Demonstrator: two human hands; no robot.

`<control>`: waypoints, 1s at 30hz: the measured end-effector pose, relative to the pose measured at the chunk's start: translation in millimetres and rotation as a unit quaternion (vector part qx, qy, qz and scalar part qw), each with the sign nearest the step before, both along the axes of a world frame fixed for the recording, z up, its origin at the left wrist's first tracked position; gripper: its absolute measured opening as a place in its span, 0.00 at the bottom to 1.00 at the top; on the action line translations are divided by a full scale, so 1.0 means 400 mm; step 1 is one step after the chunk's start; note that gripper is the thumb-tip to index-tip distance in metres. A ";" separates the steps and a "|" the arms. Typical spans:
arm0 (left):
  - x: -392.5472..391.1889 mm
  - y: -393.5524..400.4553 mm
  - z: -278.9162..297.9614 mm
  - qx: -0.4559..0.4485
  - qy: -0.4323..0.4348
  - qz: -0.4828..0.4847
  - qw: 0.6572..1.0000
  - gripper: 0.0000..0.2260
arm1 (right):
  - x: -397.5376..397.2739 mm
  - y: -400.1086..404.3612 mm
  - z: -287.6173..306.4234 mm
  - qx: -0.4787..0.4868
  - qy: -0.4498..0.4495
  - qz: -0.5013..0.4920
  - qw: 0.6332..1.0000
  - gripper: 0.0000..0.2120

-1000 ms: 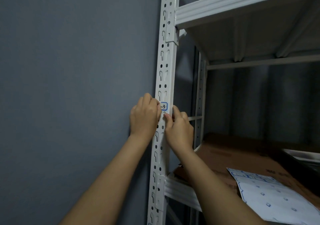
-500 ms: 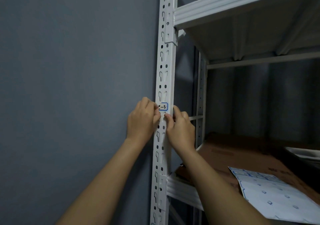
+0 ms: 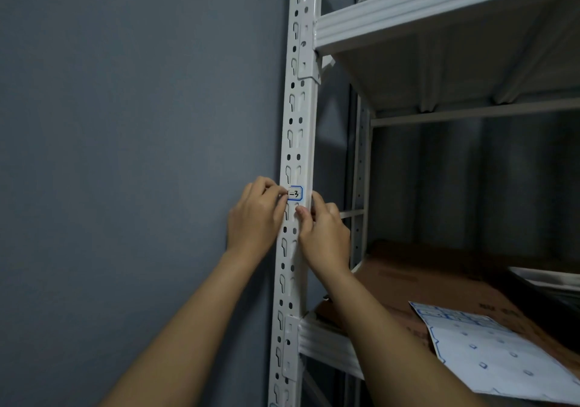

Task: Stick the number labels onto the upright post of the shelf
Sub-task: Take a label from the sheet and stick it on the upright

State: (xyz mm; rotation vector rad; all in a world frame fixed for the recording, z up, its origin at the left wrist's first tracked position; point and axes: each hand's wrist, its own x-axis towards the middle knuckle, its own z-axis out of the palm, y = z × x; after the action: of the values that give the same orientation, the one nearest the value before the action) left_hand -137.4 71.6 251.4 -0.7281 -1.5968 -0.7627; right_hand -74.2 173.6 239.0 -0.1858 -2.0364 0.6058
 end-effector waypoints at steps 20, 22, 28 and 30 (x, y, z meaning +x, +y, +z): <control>-0.015 -0.047 -0.054 -0.019 0.032 0.001 0.999 0.12 | 0.006 -0.004 0.000 -0.010 0.012 0.010 1.000 0.17; -0.004 -0.045 -0.031 -0.007 0.007 -0.024 1.000 0.10 | 0.004 -0.003 -0.002 -0.012 0.015 0.011 1.000 0.17; 0.045 -0.029 0.002 0.081 -0.138 -0.188 0.969 0.05 | 0.005 0.001 0.003 -0.006 0.014 0.014 1.000 0.16; 0.062 -0.031 0.003 0.103 -0.198 -0.260 0.940 0.05 | 0.008 0.003 0.006 -0.007 0.026 0.029 0.999 0.15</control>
State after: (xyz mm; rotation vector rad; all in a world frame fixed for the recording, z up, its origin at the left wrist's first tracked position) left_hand -112.6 59.1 252.5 -0.8941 -1.6558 -1.5181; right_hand -71.0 174.8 241.5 -0.1188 -1.9927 0.6550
